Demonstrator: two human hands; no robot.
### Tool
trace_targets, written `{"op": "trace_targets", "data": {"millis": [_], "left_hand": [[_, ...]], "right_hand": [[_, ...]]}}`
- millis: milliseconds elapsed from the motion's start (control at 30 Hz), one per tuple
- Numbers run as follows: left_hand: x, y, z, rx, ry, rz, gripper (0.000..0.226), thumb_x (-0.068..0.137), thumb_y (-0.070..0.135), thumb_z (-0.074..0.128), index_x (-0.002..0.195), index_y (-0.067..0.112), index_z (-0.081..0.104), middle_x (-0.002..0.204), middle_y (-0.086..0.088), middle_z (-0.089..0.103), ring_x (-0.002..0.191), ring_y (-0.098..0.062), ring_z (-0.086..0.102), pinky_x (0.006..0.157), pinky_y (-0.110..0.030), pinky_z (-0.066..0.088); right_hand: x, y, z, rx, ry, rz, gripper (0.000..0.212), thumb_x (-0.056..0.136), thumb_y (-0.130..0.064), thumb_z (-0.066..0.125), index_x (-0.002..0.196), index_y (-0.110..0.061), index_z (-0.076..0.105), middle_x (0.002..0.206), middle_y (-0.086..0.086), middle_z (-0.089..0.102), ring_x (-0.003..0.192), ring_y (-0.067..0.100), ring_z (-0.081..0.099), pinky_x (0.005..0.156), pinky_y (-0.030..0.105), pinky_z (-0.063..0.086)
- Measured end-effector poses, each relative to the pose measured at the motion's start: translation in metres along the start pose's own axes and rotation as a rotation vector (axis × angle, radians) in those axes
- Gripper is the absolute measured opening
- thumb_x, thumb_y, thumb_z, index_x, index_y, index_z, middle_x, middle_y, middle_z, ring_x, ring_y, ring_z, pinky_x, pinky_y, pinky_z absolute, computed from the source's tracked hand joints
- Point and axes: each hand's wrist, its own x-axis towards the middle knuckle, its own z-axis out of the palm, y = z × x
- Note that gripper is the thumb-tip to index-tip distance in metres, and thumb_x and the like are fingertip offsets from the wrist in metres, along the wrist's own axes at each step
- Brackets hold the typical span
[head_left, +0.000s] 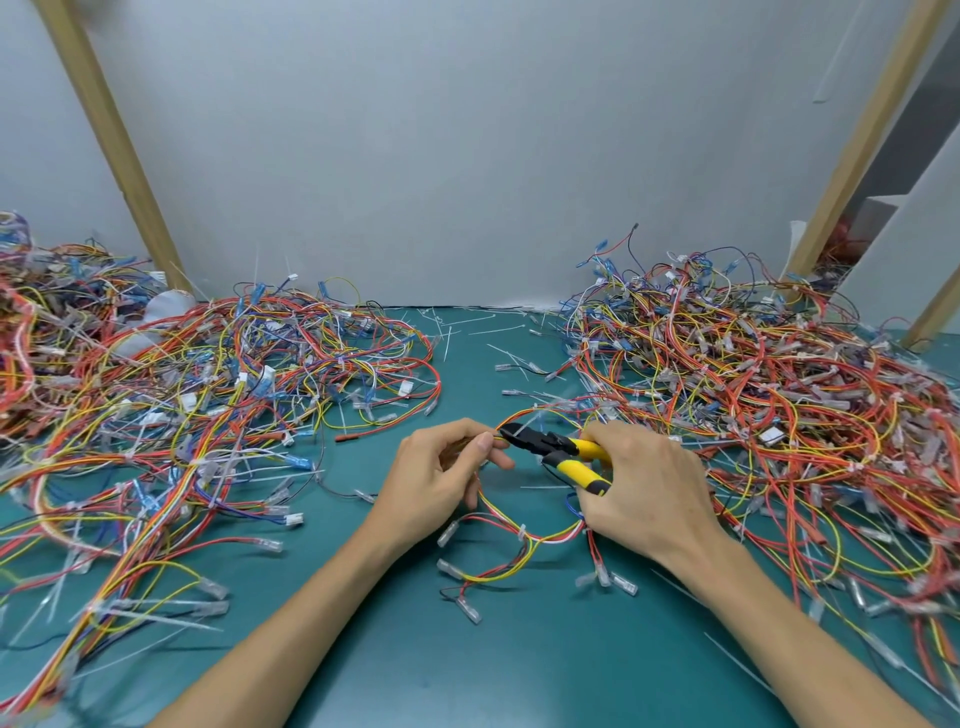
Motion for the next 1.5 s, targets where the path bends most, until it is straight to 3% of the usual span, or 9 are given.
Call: {"op": "trace_targets", "data": {"millis": [100, 200, 500, 700, 933, 1133, 1233, 1367, 1500], "left_hand": [[0.0, -0.0006, 0.0003, -0.013, -0.016, 0.006, 0.02, 0.101, 0.017, 0.05, 0.09, 0.021, 0.067, 0.09, 0.004, 0.075, 0.044, -0.016, 0.053, 0.053, -0.021, 0.046], [-0.0002, -0.0005, 0.0006, -0.021, -0.015, 0.003, 0.02, 0.101, 0.016, 0.05, 0.09, 0.02, 0.067, 0.09, 0.004, 0.075, 0.043, -0.016, 0.052, 0.052, -0.021, 0.046], [-0.0002, 0.0001, 0.0009, -0.023, -0.01, 0.004, 0.02, 0.101, 0.014, 0.05, 0.095, 0.017, 0.068, 0.088, 0.004, 0.075, 0.043, -0.017, 0.051, 0.052, -0.02, 0.045], [-0.0008, 0.0017, 0.0012, -0.025, -0.017, -0.006, 0.02, 0.1, 0.015, 0.05, 0.092, 0.02, 0.068, 0.088, 0.003, 0.075, 0.043, -0.016, 0.051, 0.052, -0.019, 0.044], [-0.0008, 0.0017, 0.0007, -0.009, -0.034, -0.017, 0.019, 0.101, 0.015, 0.05, 0.095, 0.015, 0.069, 0.088, 0.003, 0.075, 0.043, -0.015, 0.051, 0.053, -0.019, 0.044], [-0.0014, 0.0029, 0.0006, -0.005, -0.034, -0.035, 0.02, 0.101, 0.016, 0.05, 0.096, 0.014, 0.069, 0.088, 0.003, 0.075, 0.044, -0.017, 0.051, 0.053, -0.019, 0.044], [-0.0017, 0.0045, 0.0014, 0.017, -0.028, -0.049, 0.021, 0.101, 0.016, 0.048, 0.094, 0.013, 0.067, 0.086, 0.003, 0.074, 0.043, -0.016, 0.05, 0.052, -0.018, 0.043], [-0.0018, 0.0065, 0.0018, 0.024, -0.016, -0.065, 0.022, 0.102, 0.013, 0.046, 0.091, 0.012, 0.065, 0.083, 0.001, 0.074, 0.042, -0.016, 0.049, 0.052, -0.02, 0.043], [-0.0019, 0.0082, 0.0011, 0.006, -0.011, -0.048, 0.022, 0.101, 0.012, 0.047, 0.089, 0.012, 0.065, 0.083, 0.001, 0.073, 0.043, -0.018, 0.05, 0.052, -0.019, 0.043]], "right_hand": [[0.0012, 0.0003, 0.0002, -0.004, -0.002, -0.043, 0.031, 0.07, -0.042, 0.061, 0.096, -0.027, 0.056, 0.084, -0.011, 0.051, 0.08, 0.02, 0.048, 0.065, 0.031, 0.036], [0.0013, -0.0005, -0.0014, -0.003, -0.01, -0.041, 0.035, 0.07, -0.042, 0.061, 0.101, -0.025, 0.056, 0.09, -0.007, 0.053, 0.084, 0.02, 0.046, 0.074, 0.035, 0.042], [0.0015, 0.001, -0.0035, -0.01, -0.018, -0.006, 0.02, 0.069, -0.041, 0.063, 0.075, -0.025, 0.054, 0.061, -0.006, 0.053, 0.06, 0.02, 0.048, 0.047, 0.023, 0.025], [0.0016, 0.0012, -0.0039, -0.006, -0.019, 0.009, 0.021, 0.065, -0.041, 0.061, 0.068, -0.026, 0.047, 0.049, -0.01, 0.039, 0.052, 0.021, 0.044, 0.047, 0.019, 0.017], [0.0022, 0.0022, -0.0033, 0.001, -0.044, 0.021, 0.018, 0.061, -0.041, 0.057, 0.074, -0.028, 0.057, 0.05, -0.01, 0.044, 0.054, 0.019, 0.046, 0.047, 0.018, 0.021], [0.0005, 0.0035, -0.001, 0.038, -0.031, 0.021, 0.025, 0.06, -0.037, 0.064, 0.062, -0.031, 0.04, 0.047, -0.009, 0.039, 0.05, 0.02, 0.045, 0.046, 0.019, 0.024], [-0.0006, 0.0025, 0.0024, 0.052, -0.014, 0.024, 0.022, 0.062, -0.036, 0.066, 0.068, -0.027, 0.046, 0.051, -0.01, 0.042, 0.053, 0.022, 0.047, 0.047, 0.023, 0.032], [-0.0005, 0.0008, 0.0048, 0.028, 0.033, -0.011, 0.021, 0.065, -0.039, 0.066, 0.081, -0.029, 0.056, 0.067, -0.01, 0.052, 0.064, 0.019, 0.046, 0.051, 0.028, 0.031], [0.0004, 0.0011, 0.0038, 0.066, 0.05, -0.035, 0.034, 0.065, -0.036, 0.068, 0.096, -0.024, 0.063, 0.085, -0.009, 0.059, 0.082, 0.02, 0.054, 0.065, 0.03, 0.043]]}}
